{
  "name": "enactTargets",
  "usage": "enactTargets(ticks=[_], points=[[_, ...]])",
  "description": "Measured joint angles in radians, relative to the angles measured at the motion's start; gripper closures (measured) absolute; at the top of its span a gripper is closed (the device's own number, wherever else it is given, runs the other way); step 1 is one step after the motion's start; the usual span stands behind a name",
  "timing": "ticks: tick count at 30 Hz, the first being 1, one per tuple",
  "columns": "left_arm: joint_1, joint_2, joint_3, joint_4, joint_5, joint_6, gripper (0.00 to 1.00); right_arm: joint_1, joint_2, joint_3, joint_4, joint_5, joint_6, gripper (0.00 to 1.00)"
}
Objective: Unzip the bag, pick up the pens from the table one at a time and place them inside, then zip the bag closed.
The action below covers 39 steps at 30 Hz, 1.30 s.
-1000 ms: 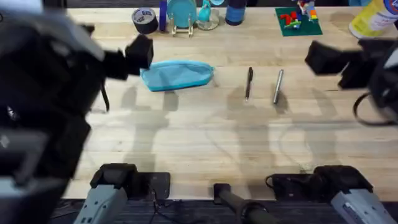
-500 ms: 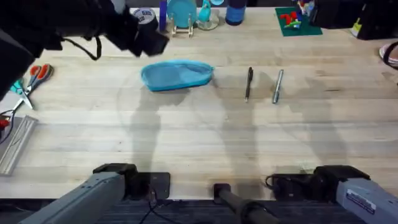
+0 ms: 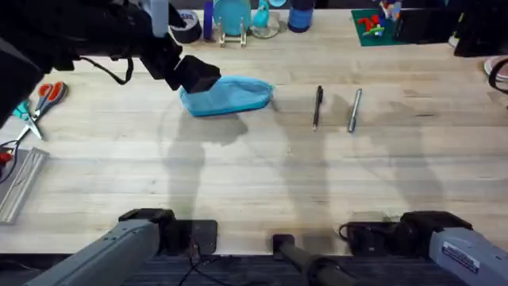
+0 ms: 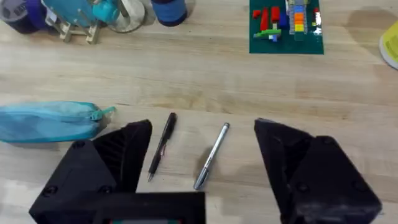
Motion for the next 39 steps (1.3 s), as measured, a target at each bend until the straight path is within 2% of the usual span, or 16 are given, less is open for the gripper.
enactTargets(ticks=[4,7,10,17,20,23,27,31,39], points=[[0.002,0.0,0.0,-0.003,0.013,-0.008,0.008,0.0,0.0,0.0,0.0,0.0,0.0,0.005],[0.027,0.0,0.0,-0.003,0.037,-0.03,0.006,0.0,0.0,0.0,0.0,0.0,0.0,0.005],[0.084,0.0,0.0,-0.004,0.058,-0.045,0.006,0.0,0.0,0.0,0.0,-0.001,0.0,0.004],[0.25,0.0,0.0,-0.026,0.134,-0.057,0.007,0.0,0.0,0.0,0.0,-0.003,0.0,0.005],[0.303,0.0,0.0,-0.052,0.159,-0.043,0.006,0.0,0.0,0.0,0.0,-0.003,0.0,0.004],[0.34,0.0,0.0,-0.088,0.176,0.002,0.006,0.0,0.0,0.0,0.0,-0.003,0.0,0.005],[0.359,0.018,0.002,-0.143,0.182,0.094,0.008,0.0,0.0,0.0,0.0,-0.003,0.0,0.005],[0.359,0.087,0.002,-0.15,0.177,0.152,0.009,0.0,0.0,0.0,0.001,-0.003,0.0,0.005],[0.359,0.261,0.002,-0.137,0.13,0.181,0.006,0.0,0.0,0.0,0.0,-0.003,0.0,0.005]])
